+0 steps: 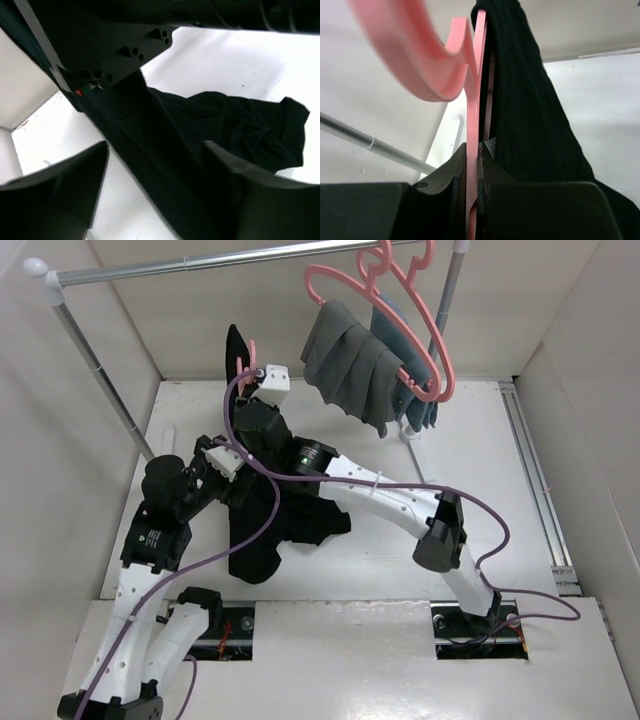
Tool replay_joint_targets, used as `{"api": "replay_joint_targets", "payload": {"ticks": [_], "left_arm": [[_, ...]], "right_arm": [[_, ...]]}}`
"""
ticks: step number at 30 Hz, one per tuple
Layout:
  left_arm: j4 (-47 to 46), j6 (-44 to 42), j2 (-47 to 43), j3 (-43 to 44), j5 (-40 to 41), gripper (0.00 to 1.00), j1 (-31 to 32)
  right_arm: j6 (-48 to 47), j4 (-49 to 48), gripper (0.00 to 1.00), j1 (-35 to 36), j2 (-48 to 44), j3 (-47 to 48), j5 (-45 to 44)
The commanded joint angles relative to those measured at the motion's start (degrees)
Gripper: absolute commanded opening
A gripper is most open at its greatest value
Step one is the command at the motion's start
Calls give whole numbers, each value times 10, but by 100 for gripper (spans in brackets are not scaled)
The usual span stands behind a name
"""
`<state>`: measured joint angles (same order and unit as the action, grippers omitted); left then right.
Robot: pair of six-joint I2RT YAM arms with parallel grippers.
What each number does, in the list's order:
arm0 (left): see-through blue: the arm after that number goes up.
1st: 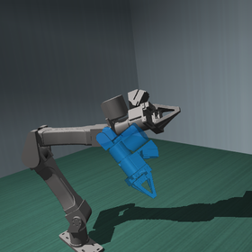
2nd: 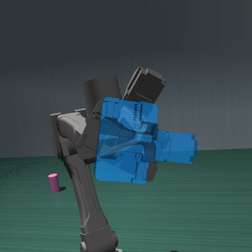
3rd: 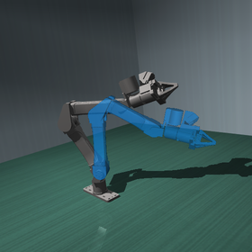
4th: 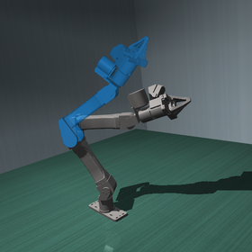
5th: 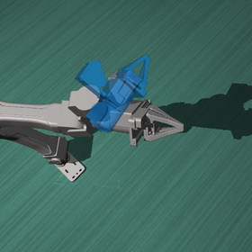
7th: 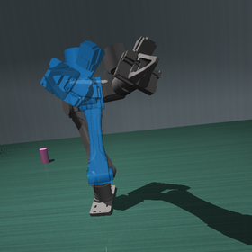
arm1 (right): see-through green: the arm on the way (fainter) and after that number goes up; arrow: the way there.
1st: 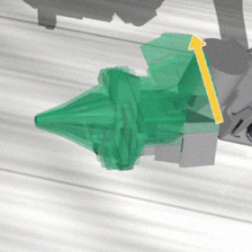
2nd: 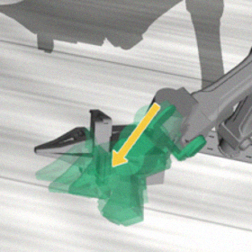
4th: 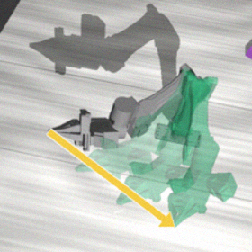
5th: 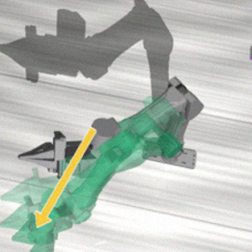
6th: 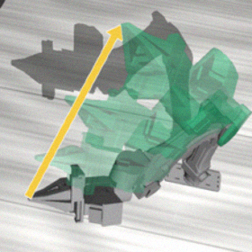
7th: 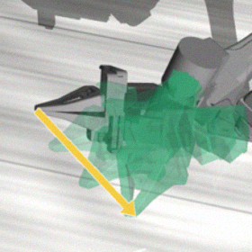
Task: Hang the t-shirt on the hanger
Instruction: Place tshirt on hanger
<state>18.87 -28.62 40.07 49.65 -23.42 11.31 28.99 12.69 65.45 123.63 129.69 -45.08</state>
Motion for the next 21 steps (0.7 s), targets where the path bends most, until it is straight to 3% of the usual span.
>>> {"api": "replay_joint_targets", "payload": {"ticks": [1, 4, 5, 7, 18, 20, 21], "left_arm": [[-24, -13, 32, 5, 36, 59, 8], [-29, -13, 37, -11, 36, 34, 8], [-29, -13, 32, -11, 41, 17, 8], [-24, -13, 26, -17, 41, 3, 8], [-44, 66, -53, -49, 78, 0, 8], [-54, 88, -78, -54, 78, 0, 8], [-54, 112, -84, -54, 78, 0, 8]], "right_arm": [[-13, -39, 0, 38, 7, 25, 13], [-13, -34, 0, 38, 7, 25, 18], [-13, -34, 0, 38, 7, 25, 18], [-13, -34, 0, 38, 2, 18, 18], [-56, -67, 0, 38, -15, -28, 43], [-61, -79, 3, 38, -22, -42, 43], [-61, -79, 12, 38, -27, -52, 43]]}}
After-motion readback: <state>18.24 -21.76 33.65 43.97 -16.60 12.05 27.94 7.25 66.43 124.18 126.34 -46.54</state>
